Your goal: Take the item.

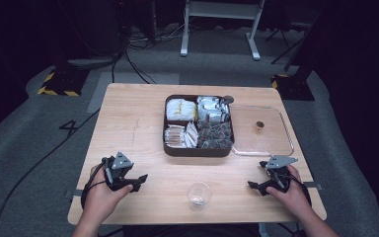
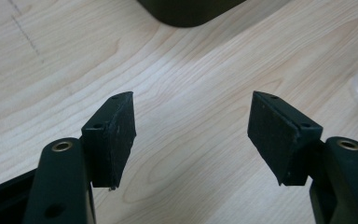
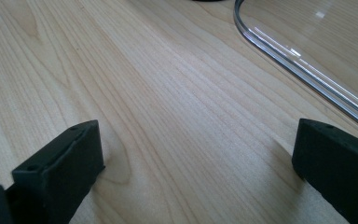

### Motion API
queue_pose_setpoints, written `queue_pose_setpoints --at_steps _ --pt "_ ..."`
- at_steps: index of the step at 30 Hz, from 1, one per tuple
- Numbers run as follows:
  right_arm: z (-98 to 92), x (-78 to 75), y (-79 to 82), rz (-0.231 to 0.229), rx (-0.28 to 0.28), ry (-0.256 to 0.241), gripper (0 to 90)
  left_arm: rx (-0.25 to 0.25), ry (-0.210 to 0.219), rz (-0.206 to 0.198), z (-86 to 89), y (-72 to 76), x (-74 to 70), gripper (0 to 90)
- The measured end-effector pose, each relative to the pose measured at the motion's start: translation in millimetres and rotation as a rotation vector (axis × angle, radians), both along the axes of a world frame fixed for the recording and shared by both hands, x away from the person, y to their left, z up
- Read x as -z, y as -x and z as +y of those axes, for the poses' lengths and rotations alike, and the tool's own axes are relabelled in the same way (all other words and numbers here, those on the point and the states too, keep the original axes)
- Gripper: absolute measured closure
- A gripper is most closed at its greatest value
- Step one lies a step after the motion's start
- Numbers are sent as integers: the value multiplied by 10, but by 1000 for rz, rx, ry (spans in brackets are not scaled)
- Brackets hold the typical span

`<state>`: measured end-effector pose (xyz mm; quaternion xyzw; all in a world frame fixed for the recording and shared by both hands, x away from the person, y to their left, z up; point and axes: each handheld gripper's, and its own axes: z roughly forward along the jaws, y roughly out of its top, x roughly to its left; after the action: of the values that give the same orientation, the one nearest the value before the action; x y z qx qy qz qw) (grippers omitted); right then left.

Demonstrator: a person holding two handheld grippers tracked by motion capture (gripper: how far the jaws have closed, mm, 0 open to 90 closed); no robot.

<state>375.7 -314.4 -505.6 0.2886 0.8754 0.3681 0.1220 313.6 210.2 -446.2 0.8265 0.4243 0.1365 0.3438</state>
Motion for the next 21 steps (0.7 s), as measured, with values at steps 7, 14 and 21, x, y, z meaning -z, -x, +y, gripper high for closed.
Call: queue_pose_setpoints --at_steps 7,14,21 --pt "0 0 0 0 0 0 19 -40 -5 29 145 16 148 320" --pt "0 0 0 0 0 0 19 -46 -21 37 184 3 285 315" --pt "0 0 0 0 0 0 19 -44 -40 64 239 0 431 290"
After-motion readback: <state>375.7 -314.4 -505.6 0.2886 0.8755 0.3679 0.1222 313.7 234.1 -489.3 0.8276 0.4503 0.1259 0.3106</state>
